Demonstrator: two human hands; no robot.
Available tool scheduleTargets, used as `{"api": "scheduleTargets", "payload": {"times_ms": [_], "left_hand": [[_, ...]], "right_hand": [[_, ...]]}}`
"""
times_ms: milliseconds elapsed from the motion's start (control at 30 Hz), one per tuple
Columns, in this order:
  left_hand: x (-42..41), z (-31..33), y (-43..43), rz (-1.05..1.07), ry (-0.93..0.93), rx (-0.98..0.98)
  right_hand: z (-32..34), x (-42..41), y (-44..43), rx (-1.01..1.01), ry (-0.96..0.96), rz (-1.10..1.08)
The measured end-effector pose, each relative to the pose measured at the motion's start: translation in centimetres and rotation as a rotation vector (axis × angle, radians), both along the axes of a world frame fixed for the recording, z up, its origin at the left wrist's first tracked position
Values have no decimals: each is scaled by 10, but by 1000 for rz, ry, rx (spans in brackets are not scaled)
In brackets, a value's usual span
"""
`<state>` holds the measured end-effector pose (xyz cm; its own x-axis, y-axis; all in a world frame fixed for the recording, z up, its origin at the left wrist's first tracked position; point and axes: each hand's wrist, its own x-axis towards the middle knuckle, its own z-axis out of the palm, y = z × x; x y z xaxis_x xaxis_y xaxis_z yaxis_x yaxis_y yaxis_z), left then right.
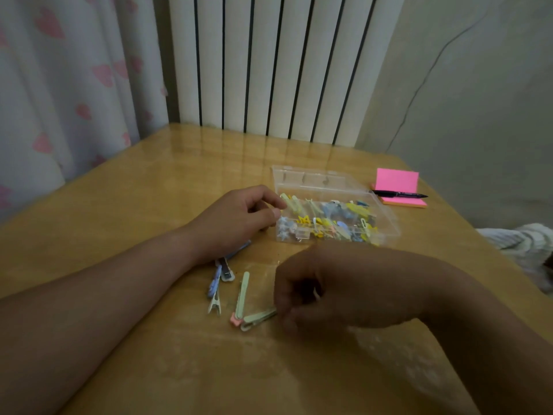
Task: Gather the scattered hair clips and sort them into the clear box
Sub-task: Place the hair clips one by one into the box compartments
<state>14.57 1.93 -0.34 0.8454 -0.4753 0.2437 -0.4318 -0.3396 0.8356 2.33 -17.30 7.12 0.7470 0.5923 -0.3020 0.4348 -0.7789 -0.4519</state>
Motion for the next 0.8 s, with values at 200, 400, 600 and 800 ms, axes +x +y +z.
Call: {"api": "scheduleTargets", "payload": {"times_ms": [200,400,600,800], "left_hand": [[0,0,-1,6,4,3],[1,-1,-1,3,-1,1],[0,-1,0,12,-5,11],[-2,2,0,5,12,5]], "right_hand": [[-4,40,-64,403,-614,-709],[-40,65,-91,133,-597,-871],[-40,68,-90,76,-619,-886],[-30,51,-65,233,-692,-685]]}}
